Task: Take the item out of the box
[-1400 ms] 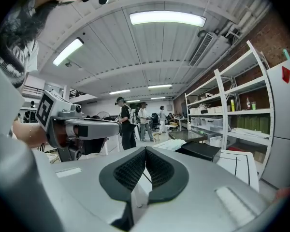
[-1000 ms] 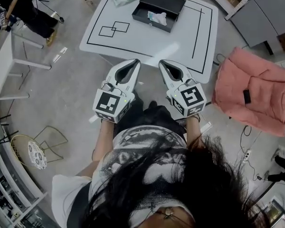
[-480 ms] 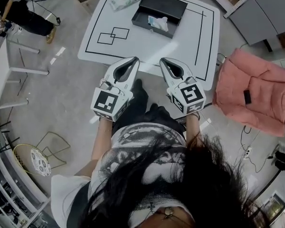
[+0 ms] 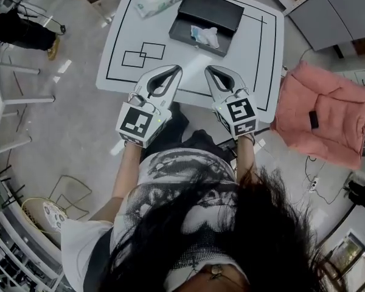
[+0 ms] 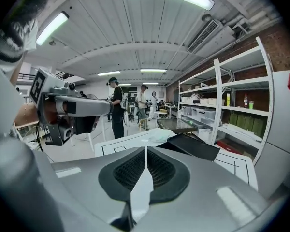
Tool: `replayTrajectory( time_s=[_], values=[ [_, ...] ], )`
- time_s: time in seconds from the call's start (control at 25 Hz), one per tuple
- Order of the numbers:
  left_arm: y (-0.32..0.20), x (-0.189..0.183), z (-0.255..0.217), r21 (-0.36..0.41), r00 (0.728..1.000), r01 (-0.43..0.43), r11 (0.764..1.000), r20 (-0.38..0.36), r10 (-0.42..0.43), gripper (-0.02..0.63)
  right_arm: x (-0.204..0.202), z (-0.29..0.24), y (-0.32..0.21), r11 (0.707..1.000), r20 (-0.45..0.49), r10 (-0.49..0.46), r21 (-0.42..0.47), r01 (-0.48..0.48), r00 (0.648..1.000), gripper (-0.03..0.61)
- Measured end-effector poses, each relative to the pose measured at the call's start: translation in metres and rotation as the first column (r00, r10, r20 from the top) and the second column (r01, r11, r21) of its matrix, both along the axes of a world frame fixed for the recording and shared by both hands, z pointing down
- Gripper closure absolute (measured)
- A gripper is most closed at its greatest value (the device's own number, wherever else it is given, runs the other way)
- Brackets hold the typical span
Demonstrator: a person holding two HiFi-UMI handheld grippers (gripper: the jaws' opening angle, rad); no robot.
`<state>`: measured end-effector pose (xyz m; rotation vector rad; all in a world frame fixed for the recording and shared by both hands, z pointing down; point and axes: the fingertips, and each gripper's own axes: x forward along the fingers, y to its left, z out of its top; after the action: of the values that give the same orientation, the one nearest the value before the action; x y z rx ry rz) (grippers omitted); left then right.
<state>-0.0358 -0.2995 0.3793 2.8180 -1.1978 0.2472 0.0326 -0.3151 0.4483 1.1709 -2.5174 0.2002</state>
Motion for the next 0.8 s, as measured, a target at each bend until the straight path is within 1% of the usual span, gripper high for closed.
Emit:
replayTrajectory(
  time_s=[0.24,0.4,0.64,0.8],
  values=[
    [-0.030,-0.015,0.005,-0.012,0.999,-0.034,0.999,0.001,0.034,0.614,0.000,0.018,-0.038,0.999,-0.086,0.029,-0.016,-0.031,0.996,0.575],
    [-0.044,-0.024,0.007,-0.025,0.999,-0.054,0.998,-0.005,0.053,0.614,0.003,0.031,-0.064,0.999,-0.155,0.028,-0.031,-0.033,0.988,0.534],
    [-0.066,-0.037,0.013,-0.033,0.998,-0.067,0.997,-0.007,0.067,0.614,0.004,0.063,-0.107,0.997,-0.251,-0.014,-0.082,-0.007,0.968,0.515],
    [-0.077,-0.043,0.018,-0.042,0.997,-0.077,0.996,-0.012,0.076,0.614,0.002,0.089,-0.133,0.992,-0.332,-0.070,-0.126,0.029,0.941,0.503]
  ],
)
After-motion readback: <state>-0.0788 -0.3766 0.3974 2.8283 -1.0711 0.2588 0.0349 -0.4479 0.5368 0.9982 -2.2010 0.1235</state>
